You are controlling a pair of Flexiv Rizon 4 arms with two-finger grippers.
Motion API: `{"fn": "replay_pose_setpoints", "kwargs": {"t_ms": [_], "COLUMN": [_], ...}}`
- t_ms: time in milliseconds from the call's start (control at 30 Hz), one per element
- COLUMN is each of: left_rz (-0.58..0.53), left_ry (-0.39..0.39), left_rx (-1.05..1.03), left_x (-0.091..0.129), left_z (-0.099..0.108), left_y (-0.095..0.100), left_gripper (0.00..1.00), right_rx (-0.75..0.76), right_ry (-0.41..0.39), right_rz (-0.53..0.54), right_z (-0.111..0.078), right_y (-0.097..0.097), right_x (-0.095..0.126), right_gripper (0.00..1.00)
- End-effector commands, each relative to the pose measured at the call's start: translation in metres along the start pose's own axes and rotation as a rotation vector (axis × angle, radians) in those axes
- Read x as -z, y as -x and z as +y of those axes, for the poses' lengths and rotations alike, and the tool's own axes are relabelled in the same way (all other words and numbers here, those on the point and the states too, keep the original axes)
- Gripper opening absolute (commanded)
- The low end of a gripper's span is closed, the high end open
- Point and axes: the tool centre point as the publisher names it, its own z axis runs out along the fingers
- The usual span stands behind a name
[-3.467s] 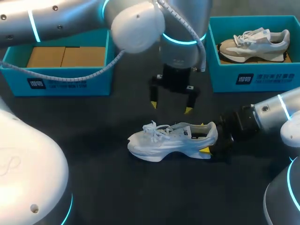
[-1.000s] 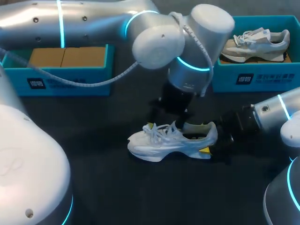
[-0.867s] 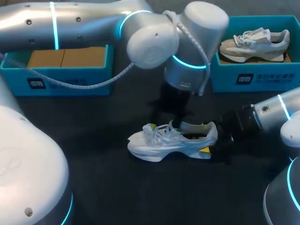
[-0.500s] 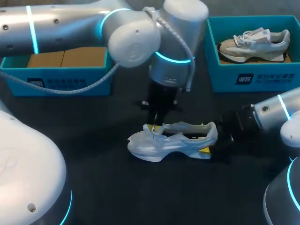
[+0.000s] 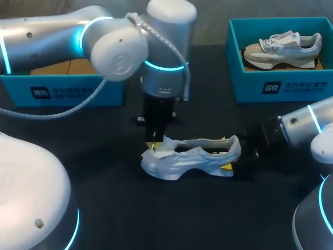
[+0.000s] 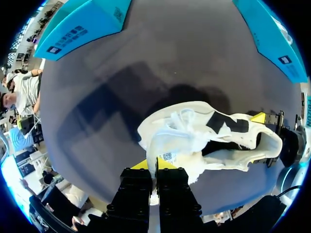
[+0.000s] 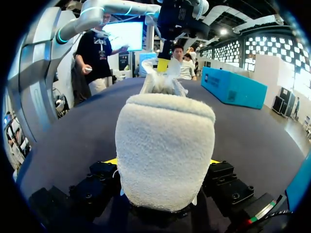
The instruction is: Take the shoe out of the shoebox, open the shoe tongue, remove and reinsert the insole, then place the shoe into the shoebox
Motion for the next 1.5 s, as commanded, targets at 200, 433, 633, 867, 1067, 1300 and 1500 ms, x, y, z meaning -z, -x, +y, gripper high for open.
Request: {"fn": "replay_pose_setpoints", "kwargs": {"t_ms": [200, 433, 633, 867, 1067, 1300, 1500], "left_rz": [0.072, 0.025, 0.016, 0.032, 0.092, 0.141, 0.184], "left_ry": [0.028, 0.033, 0.033, 0.034, 0.023, -0.024, -0.072], "left_rx": [0.033, 0.032, 0.024, 0.036, 0.011, -0.111, -0.274], "left_x": [-0.023, -0.046, -0.057, -0.057, -0.039, -0.001, 0.023], "left_z": [-0.009, -0.014, -0.013, -0.009, -0.003, -0.001, -0.006], "left_y": [0.018, 0.011, 0.007, 0.009, 0.011, -0.003, -0.021], "left_gripper": [0.0, 0.11, 0.38, 1.0, 1.0, 1.0, 1.0], "right_rx": [-0.002, -0.002, -0.002, -0.002, -0.002, -0.002, -0.002], "right_ry": [-0.005, -0.005, -0.005, -0.005, -0.005, -0.005, -0.005], "right_rz": [0.0, 0.0, 0.0, 0.0, 0.0, 0.0, 0.0], "right_z": [-0.005, -0.005, -0.005, -0.005, -0.005, -0.005, -0.005], "right_y": [0.002, 0.002, 0.002, 0.002, 0.002, 0.002, 0.002], "right_x": [-0.006, -0.006, -0.006, -0.006, -0.006, -0.006, -0.006], "right_gripper": [0.0, 0.0, 0.0, 0.0, 0.0, 0.0, 0.0]}}
